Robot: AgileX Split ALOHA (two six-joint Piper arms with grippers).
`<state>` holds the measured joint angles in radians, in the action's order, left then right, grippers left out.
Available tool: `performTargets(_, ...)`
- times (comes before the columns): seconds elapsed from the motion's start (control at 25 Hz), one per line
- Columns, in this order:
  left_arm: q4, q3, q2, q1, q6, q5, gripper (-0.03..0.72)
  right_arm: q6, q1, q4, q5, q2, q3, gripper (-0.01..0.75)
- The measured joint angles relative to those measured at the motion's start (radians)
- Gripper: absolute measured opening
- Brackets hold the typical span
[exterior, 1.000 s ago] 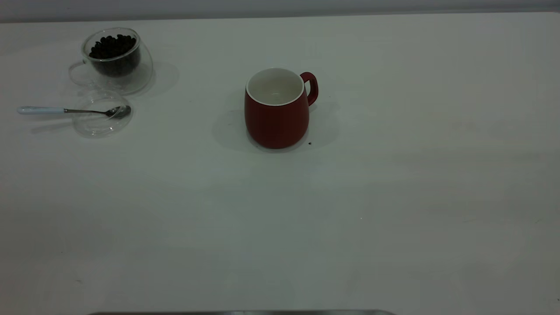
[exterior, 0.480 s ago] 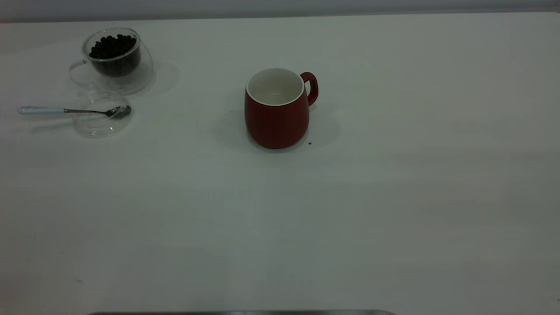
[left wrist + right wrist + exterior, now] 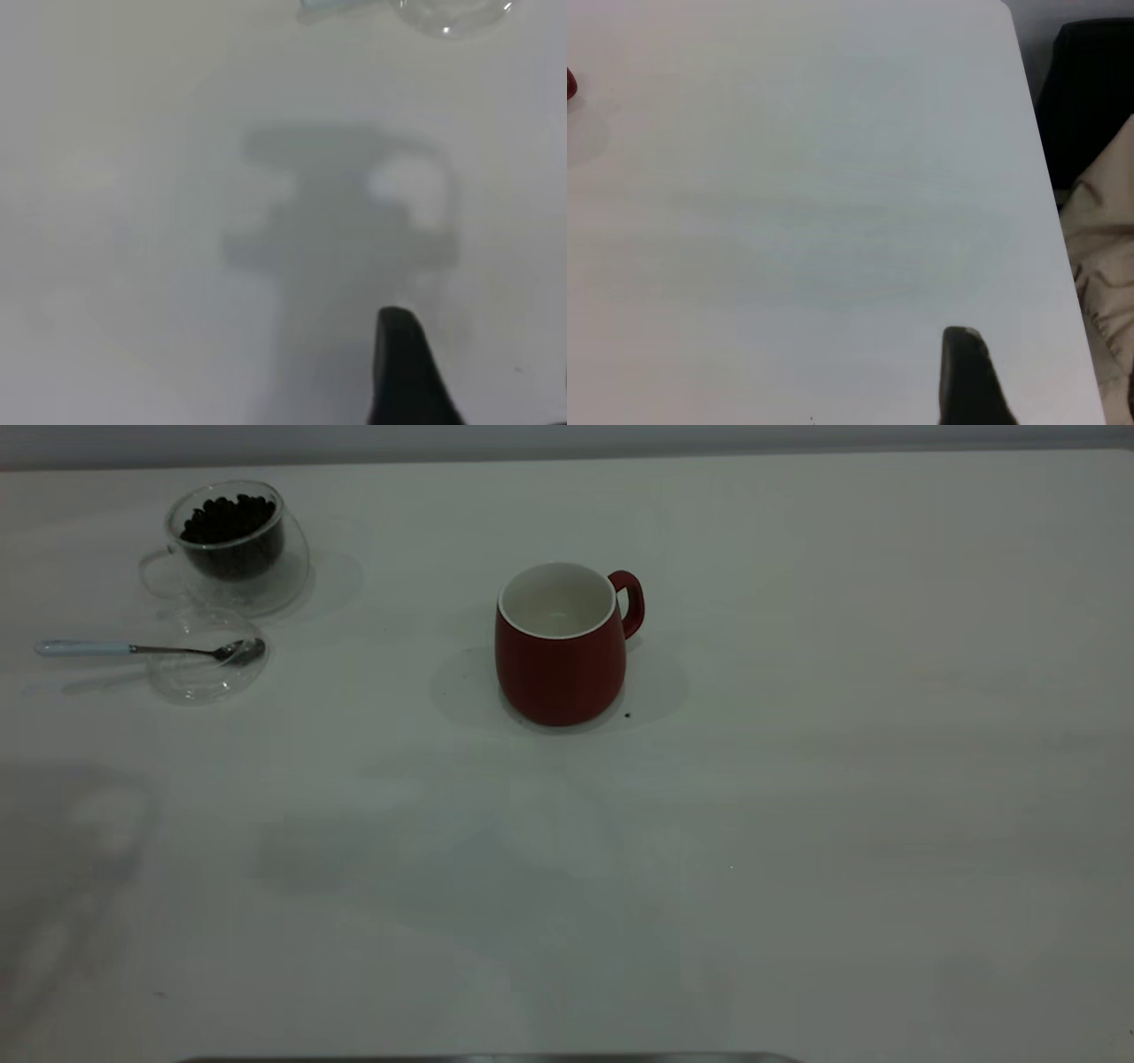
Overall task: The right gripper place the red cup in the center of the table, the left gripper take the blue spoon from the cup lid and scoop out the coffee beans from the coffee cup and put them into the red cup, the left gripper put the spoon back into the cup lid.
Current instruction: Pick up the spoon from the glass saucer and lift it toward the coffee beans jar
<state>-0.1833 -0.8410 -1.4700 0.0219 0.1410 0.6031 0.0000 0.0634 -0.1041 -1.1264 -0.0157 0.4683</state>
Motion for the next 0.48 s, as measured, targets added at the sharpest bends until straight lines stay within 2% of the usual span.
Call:
performTargets(0.16,-0.002,-0.139,-0.269,0.0,0.0,-0.02,0.516,0.0,0.0,0.0,0.0,0.0,0.0,0.457)
performTargets(0.32,-0.009,-0.311,-0.485,0.0,-0.006,0.103,0.515,0.0,0.0,0.0,0.0,0.0,0.0,0.457)
performTargets(0.48,-0.094,-0.411,-0.514,-0.006,-0.012,0.17,0.494,0.0,0.0,0.0,0.0,0.0,0.0,0.457)
